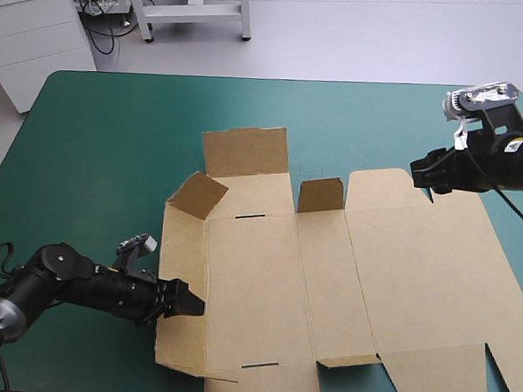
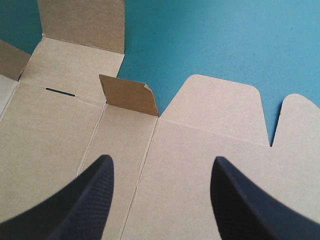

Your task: Fold the box

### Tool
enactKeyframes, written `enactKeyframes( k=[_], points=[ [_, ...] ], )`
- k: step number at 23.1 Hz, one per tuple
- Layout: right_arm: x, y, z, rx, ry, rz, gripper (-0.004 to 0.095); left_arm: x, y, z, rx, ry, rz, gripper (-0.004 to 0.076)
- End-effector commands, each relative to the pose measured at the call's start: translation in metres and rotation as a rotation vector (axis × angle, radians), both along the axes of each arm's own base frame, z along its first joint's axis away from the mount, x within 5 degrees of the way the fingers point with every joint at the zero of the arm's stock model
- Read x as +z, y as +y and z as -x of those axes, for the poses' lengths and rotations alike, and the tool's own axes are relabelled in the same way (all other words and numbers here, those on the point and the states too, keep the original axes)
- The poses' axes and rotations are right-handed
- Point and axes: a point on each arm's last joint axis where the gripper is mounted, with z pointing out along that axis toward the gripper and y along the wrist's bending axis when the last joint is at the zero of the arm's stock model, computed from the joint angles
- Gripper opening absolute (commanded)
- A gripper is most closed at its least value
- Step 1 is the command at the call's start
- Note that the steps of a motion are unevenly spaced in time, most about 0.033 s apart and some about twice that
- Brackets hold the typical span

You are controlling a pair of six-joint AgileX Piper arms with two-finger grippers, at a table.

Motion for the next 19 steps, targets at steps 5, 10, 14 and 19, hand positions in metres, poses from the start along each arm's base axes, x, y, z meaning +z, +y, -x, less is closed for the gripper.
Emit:
enactKeyframes(
  k=[5, 10, 14, 19],
  points=[
    [0.014, 0.001, 0.010, 0.007, -0.066, -0.019, 0.0536, 0.010, -0.003, -0.004, 0.027, -0.029, 0.055, 0.0286],
    [0.014, 0.001, 0.010, 0.007, -0.066, -0.019, 0.0536, 0.007, -0.002, -0.005, 0.018, -0.021, 0.027, 0.0115],
    [0.014, 0.001, 0.010, 0.007, -0.066, -0.019, 0.0536, -0.004, -0.001, -0.008, -0.005, 0.028, -0.014, 0.0115],
    [0.014, 0.001, 0.010, 0.007, -0.067, -0.019, 0.0536, -0.004, -0.001, -0.012, -0.003, 0.002, -0.010, 0.0022]
  ],
)
